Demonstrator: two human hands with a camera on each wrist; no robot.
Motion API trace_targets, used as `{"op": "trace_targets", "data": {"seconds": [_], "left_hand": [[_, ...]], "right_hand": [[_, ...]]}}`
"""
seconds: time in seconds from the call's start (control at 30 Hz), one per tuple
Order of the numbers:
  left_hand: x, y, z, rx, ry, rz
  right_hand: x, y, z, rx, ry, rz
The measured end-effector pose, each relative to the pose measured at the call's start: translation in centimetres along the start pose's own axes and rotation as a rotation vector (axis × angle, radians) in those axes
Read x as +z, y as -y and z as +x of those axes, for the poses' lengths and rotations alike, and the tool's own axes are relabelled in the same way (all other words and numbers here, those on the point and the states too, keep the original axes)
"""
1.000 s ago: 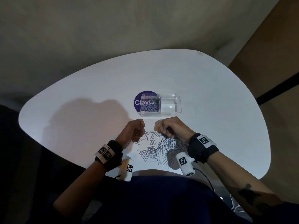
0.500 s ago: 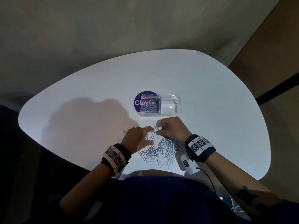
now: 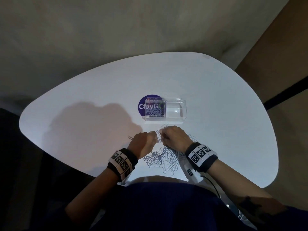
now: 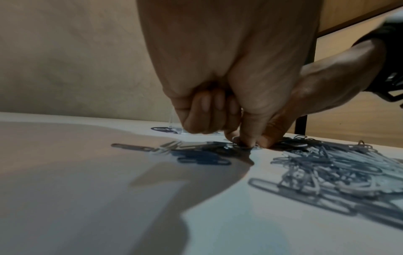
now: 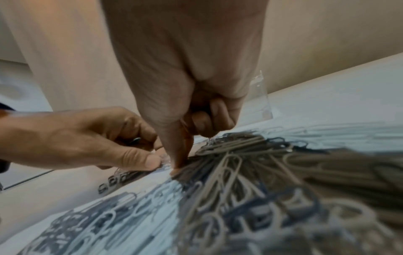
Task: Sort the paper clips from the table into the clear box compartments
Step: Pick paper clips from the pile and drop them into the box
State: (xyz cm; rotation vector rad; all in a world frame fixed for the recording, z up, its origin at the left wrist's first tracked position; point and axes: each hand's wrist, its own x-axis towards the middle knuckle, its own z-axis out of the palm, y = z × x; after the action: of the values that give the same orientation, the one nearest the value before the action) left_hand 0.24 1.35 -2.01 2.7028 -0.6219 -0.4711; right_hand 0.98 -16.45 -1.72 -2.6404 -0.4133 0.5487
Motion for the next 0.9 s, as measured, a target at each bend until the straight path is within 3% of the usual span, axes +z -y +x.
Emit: {"op": "trace_targets", "data": {"seconds": [0.3,0.5,0.67,0.77,0.9], "left_hand": [[-3.8,0.7,0.4,-0.037,-0.055,-0.215],[-7.9,0.2,3.0,-0.041,-0.267,-0.319],[-8.2,0.4,5.5,0.023,-0.358,-0.224],[-8.5,0.5,7.0,-0.043,-0.306,-0.178],[-8.6,0.4,8.6,-0.132,-0.182,-0.112]], "right_hand": [[-0.2,-0.2,-0.4,-0.039,-0.067,0.069],[1.0,0.9,-0.3,-0.107,-0.094,-0.017],[1.1,1.5,-0.7,-0.131,-0.052,-0.051],[0.4,1.4,-1.2,-0.1,-0.05,0.06],[-2.4,1.1,-1.7,0.033,-0.11,0.425]]}}
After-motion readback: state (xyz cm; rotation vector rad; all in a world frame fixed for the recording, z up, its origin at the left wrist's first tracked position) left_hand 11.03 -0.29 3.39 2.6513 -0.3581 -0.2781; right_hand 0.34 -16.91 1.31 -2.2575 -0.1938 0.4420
